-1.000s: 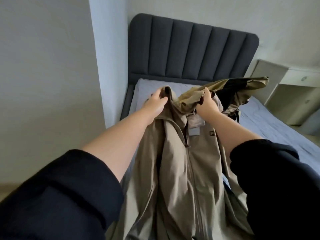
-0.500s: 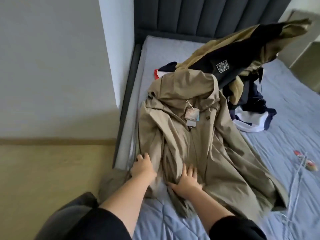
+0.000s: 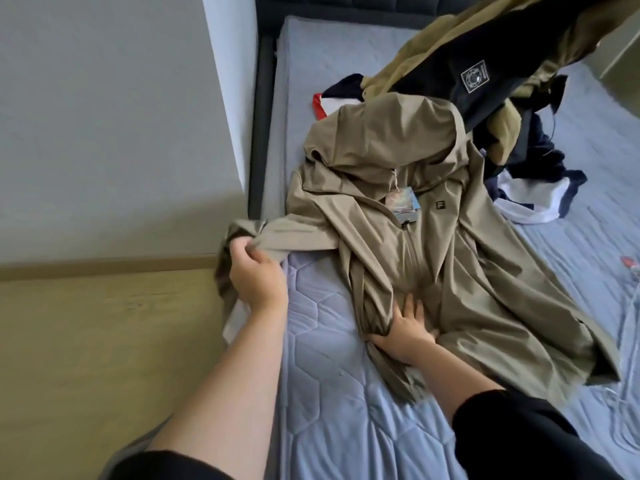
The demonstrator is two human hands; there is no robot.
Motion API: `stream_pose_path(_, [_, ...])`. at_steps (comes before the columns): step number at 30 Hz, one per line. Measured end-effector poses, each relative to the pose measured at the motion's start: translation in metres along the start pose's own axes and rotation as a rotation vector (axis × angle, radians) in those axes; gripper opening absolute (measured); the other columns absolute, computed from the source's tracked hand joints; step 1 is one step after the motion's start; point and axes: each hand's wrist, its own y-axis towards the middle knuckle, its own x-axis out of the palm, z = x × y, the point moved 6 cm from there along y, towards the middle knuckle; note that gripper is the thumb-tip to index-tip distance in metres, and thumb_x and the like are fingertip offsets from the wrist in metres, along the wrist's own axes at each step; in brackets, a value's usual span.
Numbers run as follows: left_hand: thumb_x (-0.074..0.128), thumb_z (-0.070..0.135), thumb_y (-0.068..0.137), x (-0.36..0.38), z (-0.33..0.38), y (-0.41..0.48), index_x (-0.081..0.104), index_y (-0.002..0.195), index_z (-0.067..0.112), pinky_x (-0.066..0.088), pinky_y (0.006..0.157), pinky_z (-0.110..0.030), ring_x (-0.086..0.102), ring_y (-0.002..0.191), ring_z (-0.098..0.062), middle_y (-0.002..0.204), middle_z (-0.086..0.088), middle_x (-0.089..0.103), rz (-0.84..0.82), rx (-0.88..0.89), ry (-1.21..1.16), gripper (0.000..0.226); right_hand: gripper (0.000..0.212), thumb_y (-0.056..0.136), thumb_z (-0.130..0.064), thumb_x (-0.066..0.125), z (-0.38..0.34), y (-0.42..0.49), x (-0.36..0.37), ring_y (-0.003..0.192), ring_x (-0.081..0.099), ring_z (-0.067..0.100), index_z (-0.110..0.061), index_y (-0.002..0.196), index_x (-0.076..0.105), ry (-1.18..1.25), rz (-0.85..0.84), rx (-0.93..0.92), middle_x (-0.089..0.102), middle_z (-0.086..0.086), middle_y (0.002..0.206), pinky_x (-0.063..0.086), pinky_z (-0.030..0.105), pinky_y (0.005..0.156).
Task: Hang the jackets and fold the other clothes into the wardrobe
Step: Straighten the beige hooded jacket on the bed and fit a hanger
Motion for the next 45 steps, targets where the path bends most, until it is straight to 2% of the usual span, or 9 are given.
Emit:
stream_pose_path(5, [0.047, -0.004, 0.085, 0.025, -0.009, -0.029, 0.041, 0.140, 0.010, 0.031, 0.111, -0.034, 0.039, 0.132, -0.024, 0.143, -0.009, 0.043, -0.461, 0.114, 0.100, 0.057, 0.096, 0.082, -0.063, 0.053, -0.003, 0.000, -0.002, 0.146, -0.016, 0.027, -0.030, 0.152, -0.004, 0.001, 0.058, 0.031, -0.020, 0.003, 0.158, 0.014, 0.070, 0.107])
stream_pose_path(12, [0.049, 0.004, 0.085, 0.049, -0.046, -0.118, 0.053, 0.128, 0.013, 0.036, 0.100, -0.034, 0.043, 0.125, -0.025, 0.132, -0.007, 0.049, -0.803, 0.264, 0.457, 0.044, 0.085, 0.084, -0.046, 0.066, 0.002, -0.020, -0.031, 0.145, 0.017, 0.028, -0.020, 0.151, 0.021, 0.230, 0.146, -0.118, 0.019, 0.012, 0.158, 0.020, 0.036, 0.116])
stream_pose_path(16, [0.050, 0.023, 0.091, 0.069, -0.054, -0.166, 0.052, 0.125, 0.014, 0.041, 0.094, -0.031, 0.053, 0.117, -0.029, 0.123, -0.009, 0.060, -1.157, -0.006, 0.516, 0.035, 0.053, 0.086, -0.030, 0.066, 0.034, -0.073, -0.044, 0.122, 0.051, 0.021, -0.016, 0.135, 0.050, 0.487, 0.416, -0.110, 0.056, 0.000, 0.132, 0.035, 0.023, 0.096])
stream_pose_path(20, [0.070, 0.024, 0.081, 0.069, -0.058, -0.194, 0.036, 0.140, 0.010, 0.044, 0.097, -0.031, 0.052, 0.118, -0.027, 0.135, -0.011, 0.048, -1.076, -0.423, 0.240, 0.070, 0.021, 0.085, -0.003, 0.062, 0.061, -0.123, -0.041, 0.106, 0.055, 0.030, -0.004, 0.105, 0.066, 0.463, 0.776, -0.184, 0.061, 0.010, 0.112, 0.041, 0.031, 0.092])
stream_pose_path(24, [0.074, 0.006, 0.078, 0.064, -0.058, -0.202, 0.035, 0.142, 0.015, 0.045, 0.101, -0.039, 0.052, 0.119, -0.027, 0.137, -0.011, 0.048, -1.043, -0.512, 0.114, 0.075, 0.019, 0.069, 0.010, 0.047, 0.070, -0.156, -0.038, 0.068, 0.052, 0.034, 0.000, 0.074, 0.062, 0.298, 1.002, -0.348, 0.055, 0.013, 0.073, 0.047, 0.039, 0.061])
stream_pose_path(33, [0.034, -0.005, 0.099, 0.031, -0.017, -0.234, 0.052, 0.117, 0.014, 0.052, 0.059, -0.033, 0.058, 0.077, -0.024, 0.098, -0.013, 0.061, -1.030, -0.989, -0.469, 0.032, 0.086, 0.057, -0.037, 0.084, 0.071, -0.152, -0.016, 0.121, 0.052, 0.038, -0.003, 0.130, 0.053, 0.050, 0.777, -0.277, 0.055, 0.018, 0.129, 0.040, 0.055, 0.101])
stream_pose_path(38, [0.036, 0.004, 0.094, 0.011, -0.004, -0.243, 0.068, 0.075, 0.002, 0.049, 0.035, -0.024, 0.062, 0.042, -0.019, 0.056, -0.016, 0.064, -1.151, -1.187, -0.515, 0.037, 0.038, 0.060, 0.002, 0.073, 0.070, -0.161, -0.054, 0.092, 0.064, 0.038, 0.000, 0.098, 0.068, 0.155, 0.952, -0.291, 0.066, 0.017, 0.096, 0.049, 0.048, 0.085])
stream_pose_path(41, [0.040, 0.008, 0.096, 0.003, -0.027, -0.216, 0.065, 0.095, 0.005, 0.057, 0.049, -0.034, 0.065, 0.066, -0.027, 0.081, -0.014, 0.068, -1.012, -0.938, -0.129, 0.025, 0.020, 0.058, 0.010, 0.056, 0.068, -0.165, -0.071, 0.072, 0.058, 0.034, -0.002, 0.073, 0.062, 0.217, 0.783, -0.365, 0.061, 0.012, 0.071, 0.042, 0.032, 0.076])
stream_pose_path(45, [0.047, 0.017, 0.093, 0.004, -0.030, -0.177, 0.062, 0.101, 0.020, 0.048, 0.084, -0.035, 0.060, 0.098, -0.032, 0.108, -0.011, 0.066, -0.823, -0.086, 0.417, 0.017, 0.025, 0.064, 0.006, 0.045, 0.066, -0.164, -0.082, 0.073, 0.048, 0.020, -0.010, 0.071, 0.063, 0.206, 0.383, -0.415, 0.053, -0.005, 0.066, 0.032, 0.016, 0.056])
